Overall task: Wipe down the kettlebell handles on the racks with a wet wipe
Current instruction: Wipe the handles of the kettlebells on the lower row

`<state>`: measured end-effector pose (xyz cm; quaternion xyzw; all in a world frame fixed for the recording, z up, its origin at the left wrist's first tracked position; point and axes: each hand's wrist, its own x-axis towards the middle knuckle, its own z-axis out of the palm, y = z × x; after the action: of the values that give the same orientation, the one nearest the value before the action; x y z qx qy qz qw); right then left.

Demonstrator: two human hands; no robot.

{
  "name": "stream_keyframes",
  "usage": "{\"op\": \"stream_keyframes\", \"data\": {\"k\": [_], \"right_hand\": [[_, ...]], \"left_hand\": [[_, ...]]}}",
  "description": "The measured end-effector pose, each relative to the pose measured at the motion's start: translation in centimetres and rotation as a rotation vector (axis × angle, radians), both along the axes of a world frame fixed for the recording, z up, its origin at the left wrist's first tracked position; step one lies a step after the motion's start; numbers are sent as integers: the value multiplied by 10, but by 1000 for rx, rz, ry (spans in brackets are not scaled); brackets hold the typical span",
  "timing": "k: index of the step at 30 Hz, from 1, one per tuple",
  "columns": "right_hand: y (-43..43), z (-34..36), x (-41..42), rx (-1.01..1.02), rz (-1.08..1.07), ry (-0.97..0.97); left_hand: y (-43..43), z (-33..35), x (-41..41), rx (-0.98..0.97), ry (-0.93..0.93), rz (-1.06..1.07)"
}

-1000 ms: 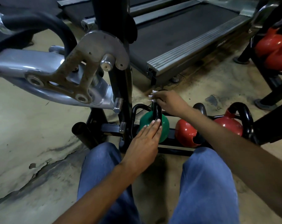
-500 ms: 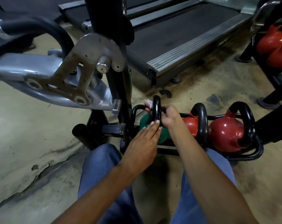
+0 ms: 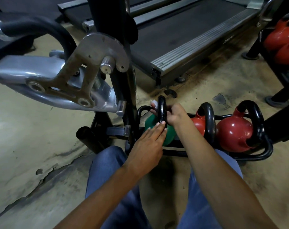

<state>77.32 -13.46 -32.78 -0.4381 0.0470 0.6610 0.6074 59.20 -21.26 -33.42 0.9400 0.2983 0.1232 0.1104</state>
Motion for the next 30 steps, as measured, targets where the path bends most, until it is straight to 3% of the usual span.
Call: {"op": "stream_keyframes", "data": {"k": [5,9,11,14,17,20,22,25,28,30], "right_hand": [[-47,8,-24,-62,-11,-254],[-64,-1,-42,-18,-157,-428],[-36,0,-36,-41,-234,-643],[-19,-2,-30,-28,-182,-1062],[-53,-11,-40,208,11,-1517],[-68,-18,-31,493,365,-1910],[-43,-10,-8,476,633,-2130],[-17,18,14,393,891,-2299],[-38,26,3,723,1185,-2501],[-52,29,0,886,1413,-2508]], "left_hand": [[-2,-5,2,-20,-10,4],[-2,-9,1,-21,-18,17],[-4,-8,-4,-28,-13,2],[-10,-10,-10,-17,-8,6],[-14,-18,-11,-3,23,-6],[-13,-22,-14,13,67,-27],[-13,-23,-18,35,98,-41],[-15,-25,-21,55,123,-36],[-18,-26,-23,69,142,-50],[-20,-28,-24,72,139,-59]]}}
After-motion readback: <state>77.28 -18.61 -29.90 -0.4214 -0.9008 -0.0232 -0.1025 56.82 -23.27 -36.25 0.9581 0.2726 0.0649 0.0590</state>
